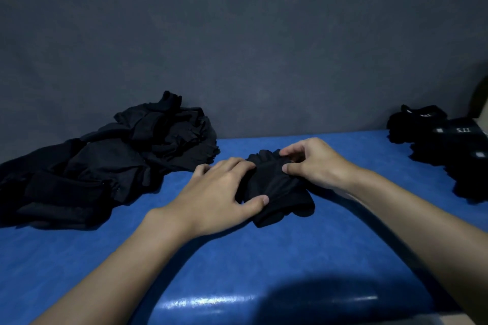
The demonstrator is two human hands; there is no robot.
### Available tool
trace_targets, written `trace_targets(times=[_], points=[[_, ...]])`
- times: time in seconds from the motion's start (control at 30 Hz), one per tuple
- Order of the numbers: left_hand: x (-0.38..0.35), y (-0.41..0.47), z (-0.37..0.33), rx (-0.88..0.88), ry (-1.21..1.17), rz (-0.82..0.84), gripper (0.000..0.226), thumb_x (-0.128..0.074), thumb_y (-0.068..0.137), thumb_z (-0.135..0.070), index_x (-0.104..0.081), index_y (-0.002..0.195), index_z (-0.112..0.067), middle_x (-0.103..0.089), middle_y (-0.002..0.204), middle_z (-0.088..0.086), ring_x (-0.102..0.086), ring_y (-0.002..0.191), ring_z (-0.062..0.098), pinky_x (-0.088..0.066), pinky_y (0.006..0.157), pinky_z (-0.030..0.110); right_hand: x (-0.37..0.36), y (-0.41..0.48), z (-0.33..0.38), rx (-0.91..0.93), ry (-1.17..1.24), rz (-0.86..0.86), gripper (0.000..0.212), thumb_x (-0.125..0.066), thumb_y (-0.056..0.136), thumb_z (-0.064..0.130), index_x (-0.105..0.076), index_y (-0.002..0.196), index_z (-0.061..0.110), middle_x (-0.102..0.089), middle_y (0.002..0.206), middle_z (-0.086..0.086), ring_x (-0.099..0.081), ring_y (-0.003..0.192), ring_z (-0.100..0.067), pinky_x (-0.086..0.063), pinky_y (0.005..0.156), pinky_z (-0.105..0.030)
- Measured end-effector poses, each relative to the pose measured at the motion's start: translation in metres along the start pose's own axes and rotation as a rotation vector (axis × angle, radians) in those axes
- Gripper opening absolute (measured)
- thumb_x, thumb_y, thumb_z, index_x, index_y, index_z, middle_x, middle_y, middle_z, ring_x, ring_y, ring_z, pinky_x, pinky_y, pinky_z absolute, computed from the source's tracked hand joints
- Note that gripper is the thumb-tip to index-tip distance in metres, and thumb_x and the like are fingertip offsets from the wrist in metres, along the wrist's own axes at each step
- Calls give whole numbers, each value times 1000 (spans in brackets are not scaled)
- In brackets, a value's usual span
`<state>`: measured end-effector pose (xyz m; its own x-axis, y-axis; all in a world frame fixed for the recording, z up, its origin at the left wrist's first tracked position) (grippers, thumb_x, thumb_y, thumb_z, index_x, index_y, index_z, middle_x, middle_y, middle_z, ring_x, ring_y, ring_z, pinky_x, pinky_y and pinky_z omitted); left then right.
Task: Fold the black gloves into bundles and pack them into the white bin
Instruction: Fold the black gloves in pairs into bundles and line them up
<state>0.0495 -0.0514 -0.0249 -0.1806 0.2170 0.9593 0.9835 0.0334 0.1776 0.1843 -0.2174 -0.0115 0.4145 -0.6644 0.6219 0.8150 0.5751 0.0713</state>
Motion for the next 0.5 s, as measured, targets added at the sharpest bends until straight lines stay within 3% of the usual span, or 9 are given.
trace_targets(times=[0.1,0.17,0.27,0.3,0.4,0.5], points=[[1,0,-1,20,80,16,77,-40,86,-75,-34,148,-29,-36,149,-17,-31,138,4,-21,115,39,0,-3,0,11,-74,38,32,-69,87,16,-67,119,17,-60,90,16,-59,86,-1,-47,85,-15],[1,0,-2,20,100,35,81,-37,85,-75,-32,150,-27,-33,153,-15,-27,141,5,-18,116,37,1,-4,-1,46,-133,44,34,-72,85,21,-67,119,21,-57,101,15,-55,101,-5,-43,100,-24],[2,1,-1,17,90,35,90,-30,77,-80,-31,150,-27,-32,152,-14,-24,141,5,-16,116,36,8,-7,-4,195,-53,2,33,-74,83,14,-66,115,19,-54,122,7,-54,112,-6,-38,92,-6],[3,2,-1,11,79,24,95,-27,73,-81,-30,151,-27,-30,153,-14,-22,142,5,-16,116,35,10,-8,-4,229,-31,-5,33,-74,83,14,-66,115,21,-55,124,9,-54,115,-3,-37,93,-5],[3,8,-1,-40,45,16,100,-26,68,-80,-28,153,-27,-27,156,-12,-18,143,5,-14,120,33,12,-12,-6,249,2,69,42,-74,84,20,-60,124,23,-61,123,14,-54,118,4,-40,105,-20],[2,11,1,-46,31,79,96,-29,68,-80,-29,150,-28,-36,152,-13,-29,140,4,-15,120,36,8,-15,-7,230,-75,176,58,-75,83,28,-50,136,23,-60,127,13,-53,119,3,-40,109,-28]])
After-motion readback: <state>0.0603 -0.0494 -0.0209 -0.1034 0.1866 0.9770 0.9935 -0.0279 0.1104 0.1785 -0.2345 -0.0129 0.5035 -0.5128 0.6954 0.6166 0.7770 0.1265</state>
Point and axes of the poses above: each hand's wrist, its own y-axis towards the middle knuckle, its own x-axis out of the back of the hand, z = x × y, the point moved 1 cm from there along y, towards the middle knuckle
